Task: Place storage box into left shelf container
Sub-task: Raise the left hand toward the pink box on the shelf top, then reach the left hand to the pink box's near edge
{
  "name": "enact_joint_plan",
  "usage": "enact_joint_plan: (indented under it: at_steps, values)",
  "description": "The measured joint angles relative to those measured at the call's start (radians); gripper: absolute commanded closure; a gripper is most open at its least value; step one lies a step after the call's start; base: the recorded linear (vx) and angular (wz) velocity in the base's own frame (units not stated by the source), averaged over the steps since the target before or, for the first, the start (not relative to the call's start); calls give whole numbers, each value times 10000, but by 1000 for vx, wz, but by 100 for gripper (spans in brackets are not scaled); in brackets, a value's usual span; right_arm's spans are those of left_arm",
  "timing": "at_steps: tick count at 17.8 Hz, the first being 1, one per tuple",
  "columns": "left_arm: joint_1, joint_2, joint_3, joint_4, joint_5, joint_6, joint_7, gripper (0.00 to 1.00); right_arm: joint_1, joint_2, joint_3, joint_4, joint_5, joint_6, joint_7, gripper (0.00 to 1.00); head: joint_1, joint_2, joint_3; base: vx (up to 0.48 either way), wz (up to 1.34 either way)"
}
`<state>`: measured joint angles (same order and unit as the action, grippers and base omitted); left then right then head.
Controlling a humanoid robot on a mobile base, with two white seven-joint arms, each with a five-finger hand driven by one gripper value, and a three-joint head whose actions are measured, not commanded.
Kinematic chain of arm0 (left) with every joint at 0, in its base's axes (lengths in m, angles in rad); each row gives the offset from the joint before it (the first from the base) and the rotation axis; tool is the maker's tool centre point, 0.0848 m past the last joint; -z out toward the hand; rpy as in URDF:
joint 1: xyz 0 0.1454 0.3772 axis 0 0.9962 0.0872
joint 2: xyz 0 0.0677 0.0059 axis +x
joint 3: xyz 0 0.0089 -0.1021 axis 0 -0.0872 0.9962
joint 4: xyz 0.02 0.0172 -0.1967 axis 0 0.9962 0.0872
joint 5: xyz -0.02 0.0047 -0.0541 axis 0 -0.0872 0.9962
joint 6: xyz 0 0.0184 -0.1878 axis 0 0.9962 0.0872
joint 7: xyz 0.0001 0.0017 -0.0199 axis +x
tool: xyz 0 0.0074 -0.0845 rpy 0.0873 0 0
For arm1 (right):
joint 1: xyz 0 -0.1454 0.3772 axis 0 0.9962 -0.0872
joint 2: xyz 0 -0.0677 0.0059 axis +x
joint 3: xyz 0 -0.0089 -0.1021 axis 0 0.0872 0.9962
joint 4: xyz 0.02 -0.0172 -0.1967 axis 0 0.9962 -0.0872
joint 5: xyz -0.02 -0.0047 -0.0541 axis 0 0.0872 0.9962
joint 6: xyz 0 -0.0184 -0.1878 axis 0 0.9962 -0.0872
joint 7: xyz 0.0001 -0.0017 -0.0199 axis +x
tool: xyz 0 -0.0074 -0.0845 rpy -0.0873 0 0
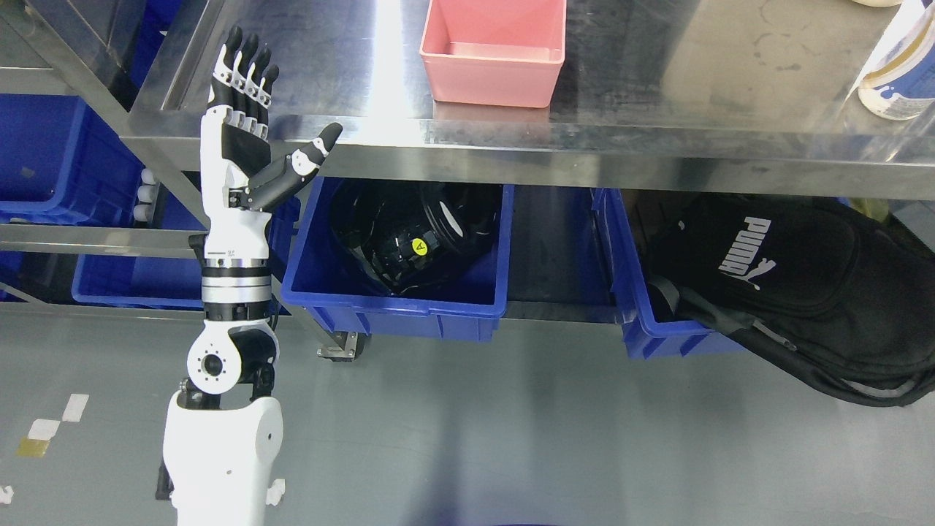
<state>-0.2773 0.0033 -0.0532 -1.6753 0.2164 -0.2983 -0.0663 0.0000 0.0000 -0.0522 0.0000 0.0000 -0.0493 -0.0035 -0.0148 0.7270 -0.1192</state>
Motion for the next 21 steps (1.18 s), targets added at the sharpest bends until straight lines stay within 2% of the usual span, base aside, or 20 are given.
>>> enact_joint_plan:
  at_steps: [2,6,10,15,21]
  values:
    - [-34,-6,60,-4,0,38,-641,0,0,0,0,0,0,0,-1,0,0,0,0,0,0]
    - [-511,-17,431,-10,-9,386,-3072,0,1,0,0,0,0,5,-34,0,0,0,0,0,0]
    - [-1940,23,1075,48,-134,1692,-4846,0,1,0,0,0,0,25,-31,0,0,0,0,0,0]
    - [-3697,456,1129,369,-1320,2074,-7416,1,0,0,0,0,0,31,-3,0,0,0,0,0,0]
    - [-5873,1280,65,1247,-2613,2123,-8299,1,1,0,0,0,0,14,5,0,0,0,0,0,0]
